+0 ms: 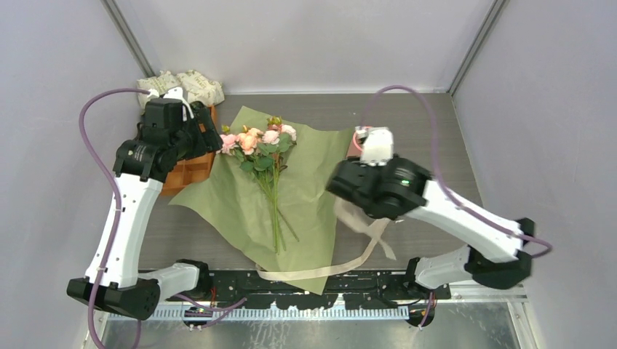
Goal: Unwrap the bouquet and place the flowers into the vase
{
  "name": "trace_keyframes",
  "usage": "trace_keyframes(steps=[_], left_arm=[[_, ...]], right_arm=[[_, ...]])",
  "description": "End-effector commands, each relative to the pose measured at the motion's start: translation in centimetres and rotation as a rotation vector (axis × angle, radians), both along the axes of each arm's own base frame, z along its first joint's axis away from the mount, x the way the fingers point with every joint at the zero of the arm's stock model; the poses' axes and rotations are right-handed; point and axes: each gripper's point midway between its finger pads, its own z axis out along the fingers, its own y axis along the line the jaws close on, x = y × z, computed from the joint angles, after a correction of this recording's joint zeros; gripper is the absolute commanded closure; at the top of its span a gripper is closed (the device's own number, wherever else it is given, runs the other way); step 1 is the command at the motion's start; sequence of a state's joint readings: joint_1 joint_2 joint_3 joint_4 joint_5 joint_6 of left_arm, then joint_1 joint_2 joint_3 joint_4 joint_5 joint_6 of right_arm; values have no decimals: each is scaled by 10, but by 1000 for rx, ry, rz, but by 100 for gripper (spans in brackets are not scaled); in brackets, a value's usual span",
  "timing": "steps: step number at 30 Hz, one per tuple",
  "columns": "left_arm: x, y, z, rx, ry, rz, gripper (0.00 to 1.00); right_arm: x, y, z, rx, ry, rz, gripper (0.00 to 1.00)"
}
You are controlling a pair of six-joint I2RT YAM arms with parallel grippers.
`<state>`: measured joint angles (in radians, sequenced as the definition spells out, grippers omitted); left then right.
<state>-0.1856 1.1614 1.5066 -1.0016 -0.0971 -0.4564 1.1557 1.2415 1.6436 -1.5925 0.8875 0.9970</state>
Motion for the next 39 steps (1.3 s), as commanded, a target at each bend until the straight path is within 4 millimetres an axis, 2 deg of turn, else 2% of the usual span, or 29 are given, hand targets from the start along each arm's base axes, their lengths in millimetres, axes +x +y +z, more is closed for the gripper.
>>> trace_keyframes(steps=[1,3,5,9,11,15,18,21,22,26,29,33,39], left_arm=[[10,1,25,6,-104,15,25],[10,0,26,4,-114,7,25],[8,-1,28,2,-123,-2,25],[7,0,28,3,-133,-3,25],[6,1,28,6,-133,1,25],[2,9,34,13,-161,46,25],[-8,29,42,49,-206,139,25],[-21,48,52,106,-230,210,24],[-24,51,55,119,-233,214,24],[-32,52,55,128,-248,198,24],[-31,45,48,118,-250,155,23],[-26,31,40,89,-239,82,22],[-27,24,43,64,-256,54,22]], right_arm=[[-8,26,-43,-151,187,98,35],[-13,36,-65,-203,268,133,35],[-16,35,-80,-252,307,129,34],[-12,40,-78,-218,281,126,35],[-7,53,-71,-156,245,151,35],[9,96,-62,-48,192,258,34],[24,143,-67,15,211,338,35],[41,186,-78,14,242,392,37],[48,201,-78,26,243,408,38],[72,245,-107,51,301,454,46],[97,257,-130,78,353,444,53],[128,260,-161,130,417,416,58],[149,270,-191,133,457,423,56]])
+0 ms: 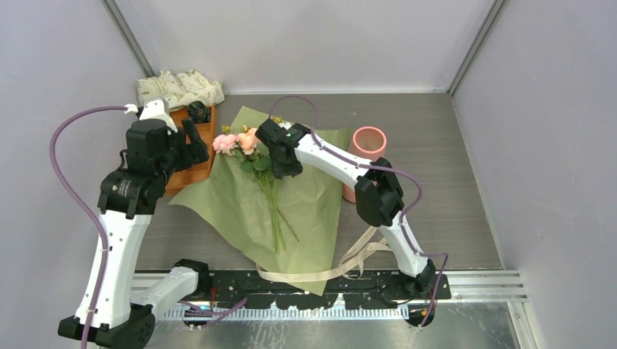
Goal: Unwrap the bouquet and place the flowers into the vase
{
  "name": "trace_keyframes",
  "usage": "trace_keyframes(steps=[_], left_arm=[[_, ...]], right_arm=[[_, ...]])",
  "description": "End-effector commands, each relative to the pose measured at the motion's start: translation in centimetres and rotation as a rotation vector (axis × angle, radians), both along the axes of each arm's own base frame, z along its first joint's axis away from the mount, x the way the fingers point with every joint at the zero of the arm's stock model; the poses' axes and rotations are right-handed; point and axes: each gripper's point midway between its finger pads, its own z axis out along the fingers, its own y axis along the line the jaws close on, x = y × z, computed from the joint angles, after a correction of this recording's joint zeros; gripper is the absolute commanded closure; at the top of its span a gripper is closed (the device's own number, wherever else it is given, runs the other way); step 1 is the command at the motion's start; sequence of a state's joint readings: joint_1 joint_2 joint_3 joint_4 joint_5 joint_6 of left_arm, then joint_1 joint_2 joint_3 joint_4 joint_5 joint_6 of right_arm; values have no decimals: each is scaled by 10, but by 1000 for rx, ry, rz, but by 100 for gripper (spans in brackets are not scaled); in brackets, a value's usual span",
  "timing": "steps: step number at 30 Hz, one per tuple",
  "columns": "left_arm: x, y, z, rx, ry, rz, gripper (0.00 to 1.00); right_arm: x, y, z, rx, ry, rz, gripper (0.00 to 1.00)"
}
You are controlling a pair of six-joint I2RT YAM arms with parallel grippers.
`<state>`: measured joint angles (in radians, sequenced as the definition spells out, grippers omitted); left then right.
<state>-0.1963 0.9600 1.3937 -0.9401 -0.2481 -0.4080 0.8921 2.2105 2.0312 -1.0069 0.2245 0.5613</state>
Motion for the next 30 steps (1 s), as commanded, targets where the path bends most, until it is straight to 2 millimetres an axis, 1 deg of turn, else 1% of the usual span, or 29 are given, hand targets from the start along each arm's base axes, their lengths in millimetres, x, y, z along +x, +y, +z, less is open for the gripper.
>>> trace_keyframes(steps=[1,6,8,15,18,20,21,23,24,25,28,30], left_arm=[[4,-7,22,-22,-97,-42,22],[1,-6,19,-14,-93,-40,22],[1,-5,18,-10,-91,-38,22],[5,-5,10,-5,-76,-38,22],[4,-4,9,-1,-76,-34,22],[3,-3,9,2,-78,-32,22],[3,-3,9,2,-79,-32,22],[4,-3,8,4,-77,-33,22],[4,-3,8,4,-77,-33,22],[4,-3,8,4,-76,-33,22],[4,-4,6,4,-72,-35,22],[5,-4,5,5,-70,-35,22]], right_arm=[[13,34,19,115,-31,60,56],[21,44,4,139,-9,59,54],[22,45,0,142,-6,55,53],[27,43,-21,126,22,39,52],[30,41,-30,118,33,33,53],[33,40,-35,113,37,27,58],[34,39,-37,108,38,26,62],[36,36,-38,101,40,19,80],[36,36,-37,100,37,18,86],[36,35,-35,98,33,18,90],[35,35,-27,109,28,23,91],[33,34,-20,118,26,25,99]])
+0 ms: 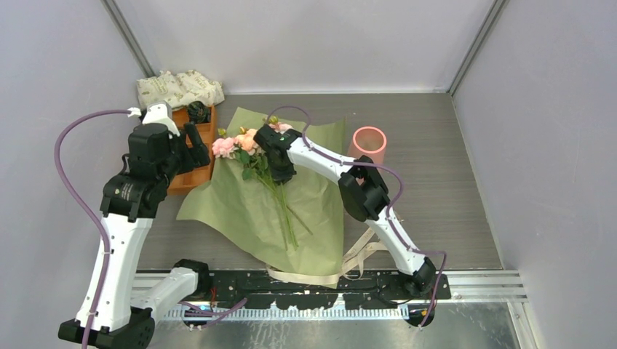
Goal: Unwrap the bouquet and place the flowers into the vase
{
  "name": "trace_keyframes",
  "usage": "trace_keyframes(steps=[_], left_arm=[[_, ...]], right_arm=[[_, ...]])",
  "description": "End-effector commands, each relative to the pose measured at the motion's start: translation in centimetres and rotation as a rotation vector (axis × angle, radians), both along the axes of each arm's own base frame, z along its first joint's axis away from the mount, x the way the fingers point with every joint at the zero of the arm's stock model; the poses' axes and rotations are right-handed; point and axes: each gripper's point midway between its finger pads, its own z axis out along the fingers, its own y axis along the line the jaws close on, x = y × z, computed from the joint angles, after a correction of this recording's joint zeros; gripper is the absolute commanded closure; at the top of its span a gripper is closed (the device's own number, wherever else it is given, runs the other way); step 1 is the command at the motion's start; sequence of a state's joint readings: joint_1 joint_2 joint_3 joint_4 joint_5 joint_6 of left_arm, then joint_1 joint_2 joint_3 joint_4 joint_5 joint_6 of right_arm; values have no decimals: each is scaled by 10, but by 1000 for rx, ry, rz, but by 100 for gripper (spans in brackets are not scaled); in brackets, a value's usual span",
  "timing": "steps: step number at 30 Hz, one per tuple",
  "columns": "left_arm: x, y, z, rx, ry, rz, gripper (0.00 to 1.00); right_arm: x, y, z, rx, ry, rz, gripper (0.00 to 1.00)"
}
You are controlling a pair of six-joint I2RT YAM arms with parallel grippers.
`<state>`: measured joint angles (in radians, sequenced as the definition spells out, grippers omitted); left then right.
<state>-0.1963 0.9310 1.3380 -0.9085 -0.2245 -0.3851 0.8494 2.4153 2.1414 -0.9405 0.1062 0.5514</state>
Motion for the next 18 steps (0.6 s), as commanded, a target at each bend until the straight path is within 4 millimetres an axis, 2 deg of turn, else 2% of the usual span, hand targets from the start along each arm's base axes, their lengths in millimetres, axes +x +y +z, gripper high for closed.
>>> trace_keyframes(steps=[1,6,13,15,16,18], left_arm=[[6,-1,13,-3,-67,-3,22],[6,1,12,5,-65,1,22],[8,-3,10,-8,-61,-12,22],[9,-5,9,-16,-58,-19,22],[10,-6,9,-18,-54,-21,22],[11,-8,9,-23,-52,-26,22]], right_arm=[[10,9,47,78,-78,11,99],[0,-4,61,81,-86,12,99],[-26,-32,65,72,-82,1,99],[-32,-39,61,57,-73,1,99],[-34,-42,59,47,-68,3,94],[-35,-49,54,18,-63,2,73]])
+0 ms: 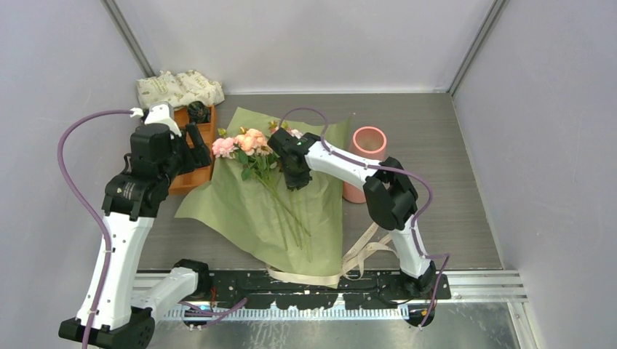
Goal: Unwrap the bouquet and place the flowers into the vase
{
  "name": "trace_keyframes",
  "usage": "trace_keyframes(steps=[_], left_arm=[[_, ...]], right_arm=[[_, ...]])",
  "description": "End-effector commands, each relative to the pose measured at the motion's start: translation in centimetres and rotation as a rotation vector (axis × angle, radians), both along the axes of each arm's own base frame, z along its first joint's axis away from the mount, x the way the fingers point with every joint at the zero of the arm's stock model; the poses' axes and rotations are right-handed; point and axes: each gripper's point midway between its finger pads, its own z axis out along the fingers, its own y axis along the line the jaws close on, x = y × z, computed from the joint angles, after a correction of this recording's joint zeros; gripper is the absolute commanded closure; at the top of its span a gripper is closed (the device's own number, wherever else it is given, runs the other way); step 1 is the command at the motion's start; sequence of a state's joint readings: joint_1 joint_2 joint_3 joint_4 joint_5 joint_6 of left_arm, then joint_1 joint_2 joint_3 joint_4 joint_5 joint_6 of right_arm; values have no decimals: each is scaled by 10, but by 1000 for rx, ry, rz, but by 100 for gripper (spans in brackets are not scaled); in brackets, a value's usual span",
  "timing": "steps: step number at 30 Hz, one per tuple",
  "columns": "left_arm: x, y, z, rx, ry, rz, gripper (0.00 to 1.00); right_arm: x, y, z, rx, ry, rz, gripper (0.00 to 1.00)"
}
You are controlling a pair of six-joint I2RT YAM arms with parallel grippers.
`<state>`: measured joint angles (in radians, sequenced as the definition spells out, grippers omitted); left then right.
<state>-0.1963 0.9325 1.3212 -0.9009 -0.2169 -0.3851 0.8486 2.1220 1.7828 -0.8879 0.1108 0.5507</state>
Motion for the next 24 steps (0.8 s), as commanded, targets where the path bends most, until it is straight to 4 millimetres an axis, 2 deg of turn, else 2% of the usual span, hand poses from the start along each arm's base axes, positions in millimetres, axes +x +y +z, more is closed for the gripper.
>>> trace_keyframes(steps=[1,5,9,13,24], left_arm=[[10,-6,15,-24,-65,-20,22],[10,-8,15,-29,-64,-24,22],[9,-8,15,-30,-62,-25,22],[9,-7,15,-27,-65,-23,22],[10,-9,13,-35,-61,-29,22]], right_arm=[[5,-2,19,24,-68,4,68],[8,-1,17,13,-74,10,59],[19,3,19,-1,-93,14,53],[31,2,15,-43,-114,3,52],[55,-20,-13,-145,-97,-67,55]])
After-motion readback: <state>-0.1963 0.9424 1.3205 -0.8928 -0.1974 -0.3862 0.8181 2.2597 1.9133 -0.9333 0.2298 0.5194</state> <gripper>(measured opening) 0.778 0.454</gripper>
